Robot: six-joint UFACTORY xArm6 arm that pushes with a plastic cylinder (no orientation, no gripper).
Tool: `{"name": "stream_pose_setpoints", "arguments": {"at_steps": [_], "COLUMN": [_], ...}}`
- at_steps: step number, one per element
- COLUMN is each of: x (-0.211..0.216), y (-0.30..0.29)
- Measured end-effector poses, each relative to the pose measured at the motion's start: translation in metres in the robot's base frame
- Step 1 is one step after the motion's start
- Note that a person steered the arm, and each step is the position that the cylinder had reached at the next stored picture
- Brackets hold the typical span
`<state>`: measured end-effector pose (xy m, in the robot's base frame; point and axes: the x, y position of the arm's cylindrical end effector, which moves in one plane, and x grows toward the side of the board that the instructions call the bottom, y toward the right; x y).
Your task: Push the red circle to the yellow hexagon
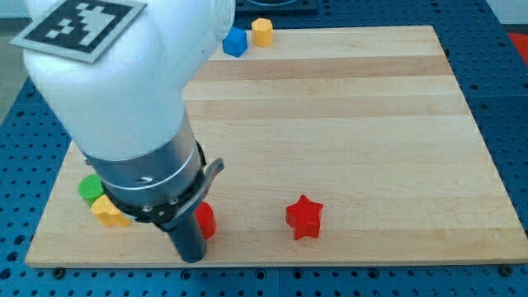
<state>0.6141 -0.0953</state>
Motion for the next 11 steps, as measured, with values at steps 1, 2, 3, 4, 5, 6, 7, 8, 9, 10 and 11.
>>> {"name": "stream_pose_setpoints", "arguments": {"at_steps": [1, 2, 3, 4, 5, 6, 7, 8, 9, 10, 11], "x": [-0.020, -0.042, -0.065, -0.081, -0.101, -0.122, -0.146, -0.170, -0.194, -0.212, -0.220], "y": [-0.001, -0.003, -0.001, 0.005, 0.005, 0.005, -0.001, -0.006, -0.009, -0.009, -0.008]}}
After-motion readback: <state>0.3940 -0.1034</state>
